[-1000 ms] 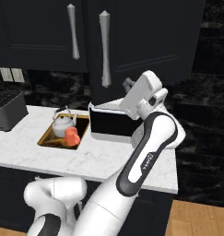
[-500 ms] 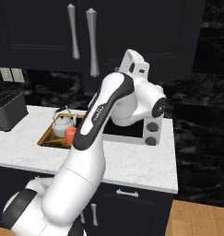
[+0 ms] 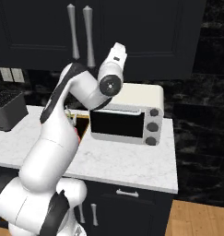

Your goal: Pick the kettle from the counter and place it on the tray. Then pick the mug from the cabinet and place it on the tray. Then close the cabinet doors.

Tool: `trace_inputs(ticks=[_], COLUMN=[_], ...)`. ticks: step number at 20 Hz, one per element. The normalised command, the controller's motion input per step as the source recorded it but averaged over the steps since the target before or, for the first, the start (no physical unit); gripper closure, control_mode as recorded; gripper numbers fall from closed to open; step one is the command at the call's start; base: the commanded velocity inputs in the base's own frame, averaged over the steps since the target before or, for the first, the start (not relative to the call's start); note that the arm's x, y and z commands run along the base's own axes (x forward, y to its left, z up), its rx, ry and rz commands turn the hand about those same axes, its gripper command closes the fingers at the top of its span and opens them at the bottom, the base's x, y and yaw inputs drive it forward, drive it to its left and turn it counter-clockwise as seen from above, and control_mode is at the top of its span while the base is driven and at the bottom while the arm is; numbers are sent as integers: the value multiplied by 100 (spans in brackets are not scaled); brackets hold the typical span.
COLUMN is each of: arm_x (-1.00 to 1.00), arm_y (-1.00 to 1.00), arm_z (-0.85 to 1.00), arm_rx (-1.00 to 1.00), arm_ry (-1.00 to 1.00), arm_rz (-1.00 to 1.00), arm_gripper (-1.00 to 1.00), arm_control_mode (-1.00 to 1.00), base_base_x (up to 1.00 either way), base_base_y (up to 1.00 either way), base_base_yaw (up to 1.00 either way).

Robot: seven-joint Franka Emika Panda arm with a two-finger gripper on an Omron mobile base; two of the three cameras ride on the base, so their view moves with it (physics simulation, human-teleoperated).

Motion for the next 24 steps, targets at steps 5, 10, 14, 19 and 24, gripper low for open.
trace_inputs(ticks=[5, 10, 14, 19, 24], arm_x=[100, 100, 97, 71, 76], arm_y=[43, 7, 0, 0, 7], arm_z=[-28, -20, -20, -47, -27], arm_rx=[0, 0, 0, 0, -3], arm_ry=[13, 9, 2, 0, 17], arm_rz=[-6, 0, 0, -1, -6], arm_gripper=[100, 100, 100, 100, 100], arm_control_mode=[-100, -100, -100, -100, -100], base_base_x=[0, 0, 0, 0, 0], base_base_y=[0, 0, 0, 0, 0], base_base_yaw=[0, 0, 0, 0, 0])
